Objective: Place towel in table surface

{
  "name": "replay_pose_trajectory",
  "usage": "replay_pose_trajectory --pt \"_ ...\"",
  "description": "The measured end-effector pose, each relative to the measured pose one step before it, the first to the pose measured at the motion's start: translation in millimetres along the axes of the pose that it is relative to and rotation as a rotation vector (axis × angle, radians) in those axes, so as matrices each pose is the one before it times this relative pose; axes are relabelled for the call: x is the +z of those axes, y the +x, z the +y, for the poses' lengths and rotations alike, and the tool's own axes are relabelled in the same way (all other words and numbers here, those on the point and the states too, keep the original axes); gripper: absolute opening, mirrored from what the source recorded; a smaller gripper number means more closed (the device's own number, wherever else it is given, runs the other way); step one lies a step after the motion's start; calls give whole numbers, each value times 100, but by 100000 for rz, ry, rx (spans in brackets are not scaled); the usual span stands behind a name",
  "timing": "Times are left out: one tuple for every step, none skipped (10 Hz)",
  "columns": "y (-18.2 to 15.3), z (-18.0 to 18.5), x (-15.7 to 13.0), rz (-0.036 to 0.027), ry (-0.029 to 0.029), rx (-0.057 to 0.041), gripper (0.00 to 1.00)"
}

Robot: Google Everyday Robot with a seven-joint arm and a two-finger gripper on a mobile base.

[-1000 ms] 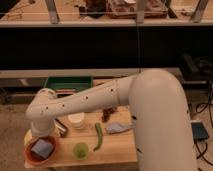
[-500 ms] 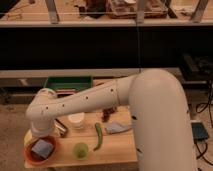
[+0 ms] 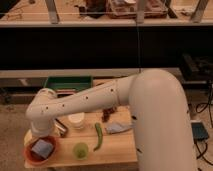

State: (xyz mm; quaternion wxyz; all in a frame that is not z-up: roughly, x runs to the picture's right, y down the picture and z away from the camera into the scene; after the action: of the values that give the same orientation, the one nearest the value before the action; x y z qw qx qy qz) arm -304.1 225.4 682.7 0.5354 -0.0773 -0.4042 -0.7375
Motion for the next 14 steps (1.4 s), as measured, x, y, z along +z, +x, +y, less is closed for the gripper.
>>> replay_pose_trajectory --pt "2 3 1 3 -1 8 80" --pt "-2 2 0 -4 -2 2 80" --pt "1 -3 -2 3 3 0 80" --pt "0 3 2 -3 -1 3 80" --pt "0 -4 0 3 0 -12 80" --pt "1 2 -3 2 -1 9 80" --pt "-21 85 -1 20 -127 31 80" --pt "28 253 -53 376 -391 1403 80" --pt "-46 799 -126 561 -594 3134 80" --pt "-177 882 -203 484 -468 2485 80" --pt "-555 1798 -685 990 -797 4201 80" --pt "-702 2019 -889 857 -881 3883 80" --pt "-776 2127 -940 549 -1088 3761 80" --pt "-792 2405 -1068 492 -1637 4490 80"
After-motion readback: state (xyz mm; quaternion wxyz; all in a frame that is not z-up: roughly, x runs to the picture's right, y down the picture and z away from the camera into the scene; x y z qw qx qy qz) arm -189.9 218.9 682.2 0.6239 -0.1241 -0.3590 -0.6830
